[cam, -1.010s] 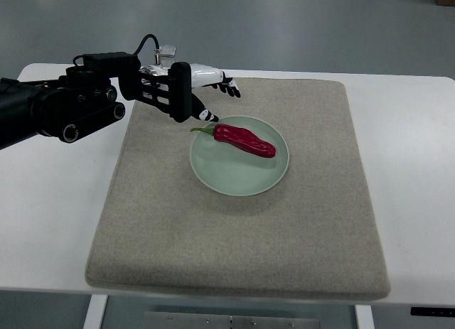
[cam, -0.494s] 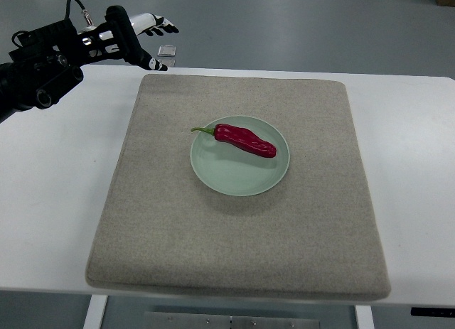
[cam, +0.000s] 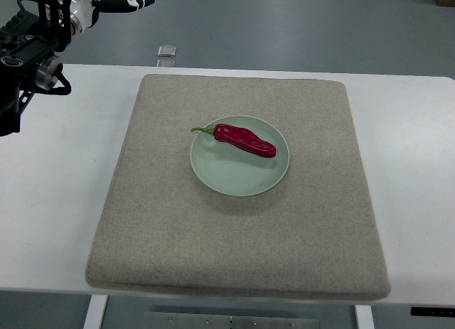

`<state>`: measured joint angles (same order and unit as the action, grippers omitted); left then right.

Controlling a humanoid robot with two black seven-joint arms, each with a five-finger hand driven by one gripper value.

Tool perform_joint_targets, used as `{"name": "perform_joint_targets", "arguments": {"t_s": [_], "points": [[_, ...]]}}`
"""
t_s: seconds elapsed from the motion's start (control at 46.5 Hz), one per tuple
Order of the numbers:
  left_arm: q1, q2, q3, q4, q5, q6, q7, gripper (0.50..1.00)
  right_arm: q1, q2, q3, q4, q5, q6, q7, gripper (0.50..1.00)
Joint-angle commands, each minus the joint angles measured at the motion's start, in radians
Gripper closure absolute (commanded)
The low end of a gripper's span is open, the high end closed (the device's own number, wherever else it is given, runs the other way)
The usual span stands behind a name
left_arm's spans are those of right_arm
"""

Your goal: Place red pepper on plate with left hand

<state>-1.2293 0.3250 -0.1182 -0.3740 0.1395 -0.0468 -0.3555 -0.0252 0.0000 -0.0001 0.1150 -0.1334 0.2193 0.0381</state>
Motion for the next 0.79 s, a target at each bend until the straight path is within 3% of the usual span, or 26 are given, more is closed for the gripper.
{"name": "perform_joint_targets", "arguments": {"t_s": [0.0,0.258,0.387,0.773], "points": [[0.036,-0.01,-0.101,0.017,-0.038,0.001,0.0,0.544,0.001,0.0,0.0,0.0,0.0,0.0,0.0,0.57],[0.099,-0.064,-0.343,0.021,-0.049,0.001,0.009,0.51,0.001,0.0,0.0,0.0,0.0,0.0,0.0,0.572],[0.131,-0.093,-0.437,0.027,-0.077,-0.013,0.044,0.508,0.001,0.0,0.0,0.0,0.0,-0.001,0.0,0.572],[0.175,-0.112,-0.502,0.053,-0.307,-0.252,0.199,0.508,0.001,0.0,0.0,0.0,0.0,0.0,0.0,0.572]]}}
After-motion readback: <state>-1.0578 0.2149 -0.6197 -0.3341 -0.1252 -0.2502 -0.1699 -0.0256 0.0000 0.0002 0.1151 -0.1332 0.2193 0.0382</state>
